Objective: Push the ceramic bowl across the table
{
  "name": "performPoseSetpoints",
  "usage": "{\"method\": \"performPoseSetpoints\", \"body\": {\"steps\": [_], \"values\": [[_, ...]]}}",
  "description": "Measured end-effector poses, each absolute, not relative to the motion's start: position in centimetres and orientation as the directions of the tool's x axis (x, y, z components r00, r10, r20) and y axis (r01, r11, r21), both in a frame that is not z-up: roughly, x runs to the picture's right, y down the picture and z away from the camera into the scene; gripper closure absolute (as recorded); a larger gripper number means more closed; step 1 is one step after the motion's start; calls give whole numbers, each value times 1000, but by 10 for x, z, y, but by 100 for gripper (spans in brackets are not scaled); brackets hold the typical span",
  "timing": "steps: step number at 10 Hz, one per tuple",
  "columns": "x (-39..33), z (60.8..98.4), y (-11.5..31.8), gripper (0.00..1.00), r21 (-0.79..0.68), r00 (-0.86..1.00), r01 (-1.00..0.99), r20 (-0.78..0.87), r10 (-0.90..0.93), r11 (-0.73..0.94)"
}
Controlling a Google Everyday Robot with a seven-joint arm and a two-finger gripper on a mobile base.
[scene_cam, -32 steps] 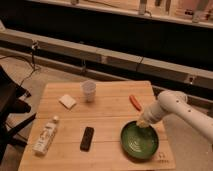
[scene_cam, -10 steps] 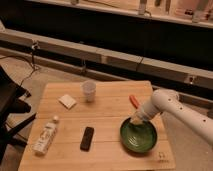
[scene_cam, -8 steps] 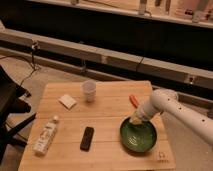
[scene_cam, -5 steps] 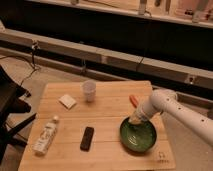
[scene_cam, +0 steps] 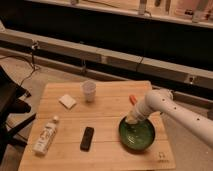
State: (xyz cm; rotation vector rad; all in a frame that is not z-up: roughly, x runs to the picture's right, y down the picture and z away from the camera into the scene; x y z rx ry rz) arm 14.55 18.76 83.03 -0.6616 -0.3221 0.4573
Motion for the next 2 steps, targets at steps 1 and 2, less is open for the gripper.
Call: {"method": "performPoseSetpoints", "body": {"steps": [1,2], "values": [[144,830,188,96,-651,854,-299,144,500,698],[137,830,188,96,-650,857,-291,150,494,702]]}}
